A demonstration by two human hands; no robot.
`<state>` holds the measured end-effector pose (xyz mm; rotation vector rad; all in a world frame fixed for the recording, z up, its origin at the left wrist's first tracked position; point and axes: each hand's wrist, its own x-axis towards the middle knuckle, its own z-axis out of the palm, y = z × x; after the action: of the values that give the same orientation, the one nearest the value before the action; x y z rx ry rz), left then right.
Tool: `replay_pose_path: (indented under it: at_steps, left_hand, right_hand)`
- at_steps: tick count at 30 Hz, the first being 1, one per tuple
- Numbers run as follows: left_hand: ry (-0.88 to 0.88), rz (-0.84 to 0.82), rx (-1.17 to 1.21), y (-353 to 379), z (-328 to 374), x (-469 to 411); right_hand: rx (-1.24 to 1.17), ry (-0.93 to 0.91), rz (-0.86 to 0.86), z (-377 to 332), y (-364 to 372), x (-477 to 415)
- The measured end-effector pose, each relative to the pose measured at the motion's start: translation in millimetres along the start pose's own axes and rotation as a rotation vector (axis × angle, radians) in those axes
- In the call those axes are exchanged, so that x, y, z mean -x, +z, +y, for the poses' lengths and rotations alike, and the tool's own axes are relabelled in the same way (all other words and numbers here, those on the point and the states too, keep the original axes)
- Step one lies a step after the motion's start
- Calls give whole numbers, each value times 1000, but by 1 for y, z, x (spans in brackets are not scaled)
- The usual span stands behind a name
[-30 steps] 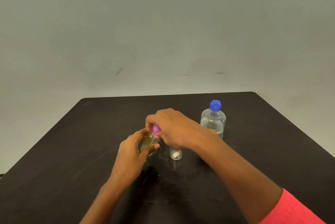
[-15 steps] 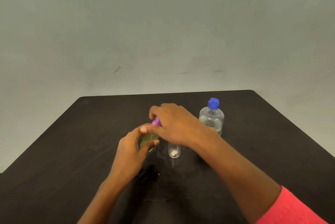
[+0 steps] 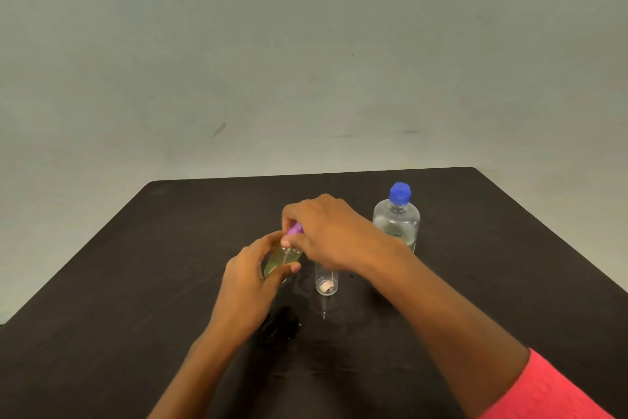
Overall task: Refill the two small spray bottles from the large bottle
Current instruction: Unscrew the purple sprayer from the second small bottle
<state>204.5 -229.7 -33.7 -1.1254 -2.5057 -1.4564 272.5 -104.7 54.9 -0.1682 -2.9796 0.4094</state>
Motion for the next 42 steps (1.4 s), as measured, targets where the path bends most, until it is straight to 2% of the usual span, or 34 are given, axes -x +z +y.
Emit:
replay_pose_path:
  at_steps: [3,8,14,17,20,25,32,38,42]
  left_hand:
    - [1,4,8,-2,0,1]
    - [20,0,27,-2,3,1]
    - [-7,-20,16,0,-1,2]
    - [14,-12,13,-1,1,2]
    - [13,-6,13,-1,1,2]
    - [-19,-20,1,2,-1,2]
    - [-21,-19,9,2,1,2]
    - [-24,-19,26,1,0,2]
    - [-28,-17,24,-1,-2,4]
  right_hand:
    - [-28,-61,-70,1,-4,4]
    - [53,29,9,2,3,-1]
    - [17,-106,-71,-2,-4,1]
    - [-18,-46,-20,-2,0,0]
    - [73,35,37,0,3,-2]
    - [51,-89,-50,-3,0,1]
    - [94,15,25,-2,0,0]
    - [40,-99,-54,-7,-9,5]
    - [5,-130,-42,-5,-19,8]
